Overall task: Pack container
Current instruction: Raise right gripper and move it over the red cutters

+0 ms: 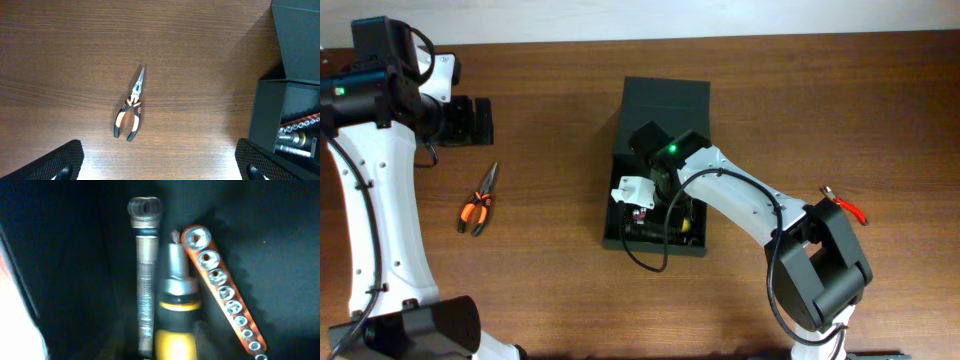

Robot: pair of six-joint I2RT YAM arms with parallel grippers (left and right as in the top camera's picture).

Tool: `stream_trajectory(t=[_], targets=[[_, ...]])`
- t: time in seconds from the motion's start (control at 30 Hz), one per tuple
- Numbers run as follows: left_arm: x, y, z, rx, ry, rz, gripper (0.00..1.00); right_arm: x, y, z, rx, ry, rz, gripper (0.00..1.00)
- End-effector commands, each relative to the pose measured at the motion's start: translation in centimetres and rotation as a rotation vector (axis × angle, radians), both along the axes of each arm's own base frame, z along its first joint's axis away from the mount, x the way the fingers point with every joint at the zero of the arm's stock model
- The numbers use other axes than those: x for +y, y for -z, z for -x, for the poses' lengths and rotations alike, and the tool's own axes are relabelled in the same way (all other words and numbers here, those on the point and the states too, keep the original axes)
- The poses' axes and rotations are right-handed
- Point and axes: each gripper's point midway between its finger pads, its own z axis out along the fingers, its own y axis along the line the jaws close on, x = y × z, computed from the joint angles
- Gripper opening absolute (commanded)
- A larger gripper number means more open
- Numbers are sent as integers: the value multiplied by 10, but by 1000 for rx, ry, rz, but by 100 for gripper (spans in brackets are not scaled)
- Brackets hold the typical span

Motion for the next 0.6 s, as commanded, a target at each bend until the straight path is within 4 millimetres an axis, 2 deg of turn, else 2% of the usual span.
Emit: stream_trajectory(t=[0.0, 0.07, 0.17, 0.27, 0.33, 0.37, 0.43, 0.47, 0.53, 0.57], targets=[[-3, -5, 2, -14, 3, 9, 99, 0, 1, 2, 15, 1, -9, 64], [-3, -5, 2, -14, 3, 10, 99, 0, 1, 1, 9, 1, -8, 71], [-3, -5, 2, -14, 3, 10, 99, 1, -7, -6, -15, 3, -4, 72], [-3, -5, 2, -14, 3, 9, 99, 2, -39, -28, -91, 83, 11, 75], [-3, -5, 2, -14, 3, 9, 99, -1, -73, -51, -172, 155, 9, 79], [-3, -5, 2, -14, 4, 9, 99, -6, -96, -66, -228, 218, 4, 81], [-3, -5, 2, -14, 4, 9, 99, -26, -138, -95, -328, 377, -3, 87], [-3, -5, 2, -14, 4, 9, 99, -58, -175, -116, -405, 555, -1, 93], [-3, -5, 2, -14, 4, 9, 99, -99, -210, -128, -443, 738, -11, 100], [-3, -5, 2, -14, 4, 9, 99, -123, -223, -131, -444, 827, -15, 99]])
